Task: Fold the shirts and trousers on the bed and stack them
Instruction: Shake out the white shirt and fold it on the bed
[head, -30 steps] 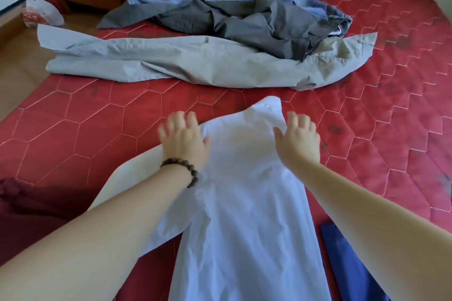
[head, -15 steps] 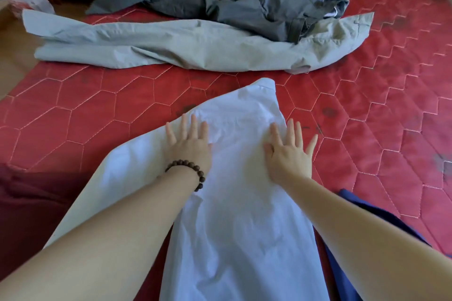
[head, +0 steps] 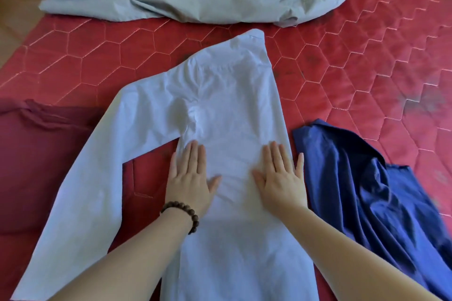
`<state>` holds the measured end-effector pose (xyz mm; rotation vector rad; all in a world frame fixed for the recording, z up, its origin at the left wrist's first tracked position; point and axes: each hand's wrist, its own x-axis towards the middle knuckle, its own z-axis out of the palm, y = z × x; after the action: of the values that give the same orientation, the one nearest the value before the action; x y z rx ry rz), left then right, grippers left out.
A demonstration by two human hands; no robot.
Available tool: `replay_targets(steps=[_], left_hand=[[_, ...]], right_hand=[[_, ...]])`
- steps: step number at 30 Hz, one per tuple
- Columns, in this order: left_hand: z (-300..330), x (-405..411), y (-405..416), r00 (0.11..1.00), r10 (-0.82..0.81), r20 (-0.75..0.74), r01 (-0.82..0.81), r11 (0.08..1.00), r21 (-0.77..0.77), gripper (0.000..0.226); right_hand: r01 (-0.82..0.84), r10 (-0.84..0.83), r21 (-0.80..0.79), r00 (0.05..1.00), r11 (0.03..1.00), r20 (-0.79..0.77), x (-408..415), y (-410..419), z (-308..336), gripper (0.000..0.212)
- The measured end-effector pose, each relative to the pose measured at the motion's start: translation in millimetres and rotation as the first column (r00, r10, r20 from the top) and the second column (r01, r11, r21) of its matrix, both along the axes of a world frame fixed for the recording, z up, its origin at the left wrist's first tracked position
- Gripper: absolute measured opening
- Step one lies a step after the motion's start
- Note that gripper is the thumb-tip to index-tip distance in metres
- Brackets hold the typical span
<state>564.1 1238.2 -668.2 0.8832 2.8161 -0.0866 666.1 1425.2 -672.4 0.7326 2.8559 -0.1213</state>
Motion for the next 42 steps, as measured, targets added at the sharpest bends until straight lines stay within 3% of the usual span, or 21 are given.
replay_targets(steps=[3, 6, 8, 12, 19, 21, 25, 28, 38, 42], left_hand=[[6, 23, -19, 1.0, 0.025, -0.002, -0.024, 0.999, 0.04, 0.077], [8, 72, -20, 0.982, -0.184, 0.043, 0.178, 0.978, 0.105, 0.068], [7, 99, -26, 0.968, -0.234, 0.092, 0.226, 0.97, 0.09, 0.064], [1, 109, -59, 0.991, -0.089, 0.098, 0.082, 0.994, 0.076, 0.066], [-3, 104, -110, 0.988, 0.149, 0.036, -0.149, 0.989, -0.005, 0.063], [1, 122, -111, 0.99, 0.142, 0.025, -0.142, 0.99, -0.019, 0.063], [5, 181, -99, 0.993, -0.096, 0.068, 0.093, 0.994, 0.052, 0.065], [1, 220, -103, 0.981, -0.163, 0.108, 0.161, 0.987, 0.024, 0.067], [17, 233, -135, 0.983, -0.069, 0.169, 0.067, 0.998, 0.019, 0.068], [30, 210, -128, 0.994, -0.048, 0.098, 0.033, 0.989, 0.145, 0.047]], right_hand=[[0.088, -0.088, 0.016, 0.996, 0.996, -0.013, 26, -20, 6, 0.065], [-0.073, 0.063, -0.075, 0.99, 0.994, -0.128, 45, -70, 14, 0.058], [-0.136, 0.12, -0.112, 0.983, 0.984, -0.138, 61, -96, 11, 0.053], [0.08, -0.094, -0.154, 0.992, 0.985, -0.082, 98, -97, 2, 0.059], [0.271, -0.267, -0.141, 0.962, 0.952, 0.051, 165, -82, 9, 0.06], [0.307, -0.305, -0.121, 0.952, 0.944, 0.032, 178, -90, 14, 0.061], [0.04, -0.055, -0.173, 0.995, 0.984, -0.085, 186, -132, 20, 0.064], [-0.104, 0.095, -0.209, 0.994, 0.972, -0.051, 207, -159, 9, 0.061], [0.048, -0.038, -0.159, 0.997, 0.986, 0.063, 245, -153, 18, 0.061], [0.086, -0.088, -0.135, 0.996, 0.987, -0.01, 215, -153, 34, 0.05]])
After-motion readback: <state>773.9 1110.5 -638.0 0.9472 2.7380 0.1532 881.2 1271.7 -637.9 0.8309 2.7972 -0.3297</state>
